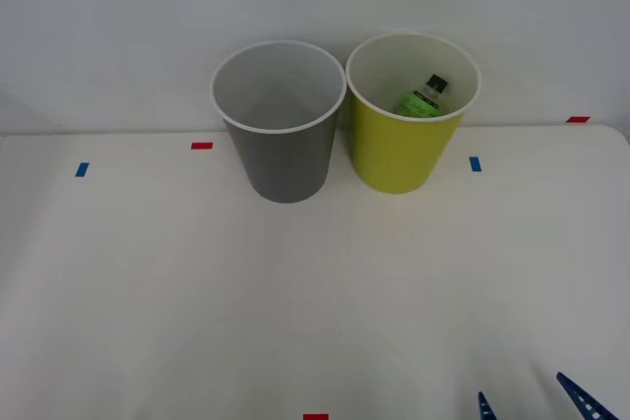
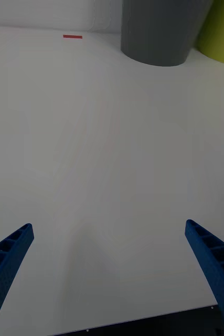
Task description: Put cans in the gray bin and PET bottles in the light green bin.
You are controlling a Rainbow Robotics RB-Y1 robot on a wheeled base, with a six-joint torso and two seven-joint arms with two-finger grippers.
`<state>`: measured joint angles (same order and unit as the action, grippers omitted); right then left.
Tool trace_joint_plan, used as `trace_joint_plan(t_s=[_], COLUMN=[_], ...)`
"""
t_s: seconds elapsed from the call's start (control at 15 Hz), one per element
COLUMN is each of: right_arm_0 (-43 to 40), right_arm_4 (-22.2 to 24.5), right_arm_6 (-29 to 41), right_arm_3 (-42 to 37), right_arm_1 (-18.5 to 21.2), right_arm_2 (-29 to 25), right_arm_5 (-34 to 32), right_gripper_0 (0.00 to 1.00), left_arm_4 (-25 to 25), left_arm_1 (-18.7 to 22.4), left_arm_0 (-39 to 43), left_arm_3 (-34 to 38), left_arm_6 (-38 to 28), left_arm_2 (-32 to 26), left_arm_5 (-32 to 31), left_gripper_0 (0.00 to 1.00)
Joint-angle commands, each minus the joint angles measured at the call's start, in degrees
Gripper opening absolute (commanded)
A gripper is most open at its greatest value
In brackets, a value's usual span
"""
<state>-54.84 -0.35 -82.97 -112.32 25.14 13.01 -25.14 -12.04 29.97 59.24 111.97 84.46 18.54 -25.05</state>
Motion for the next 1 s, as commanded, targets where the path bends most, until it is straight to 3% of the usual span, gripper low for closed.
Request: trace_joint_plan(t_s=[0.07, 1.0], right_arm_0=[0.00, 0.00], right_arm_4=[0.00, 0.00], right_arm_6=[0.00, 0.00], right_arm_3=[0.00, 0.00], right_arm_1=[0.00, 0.00], right_arm_2=[0.00, 0.00], right_arm_5=[0.00, 0.00], right_gripper_0=[1.00, 1.00], left_arm_4=[0.00, 0.00], left_arm_1=[0.00, 0.00], left_arm_0=[0.00, 0.00], left_arm_3=[0.00, 0.00], left_arm_6=[0.00, 0.00], left_arm_2=[0.00, 0.00], left_arm_5=[0.00, 0.00], left_gripper_0=[1.00, 1.00])
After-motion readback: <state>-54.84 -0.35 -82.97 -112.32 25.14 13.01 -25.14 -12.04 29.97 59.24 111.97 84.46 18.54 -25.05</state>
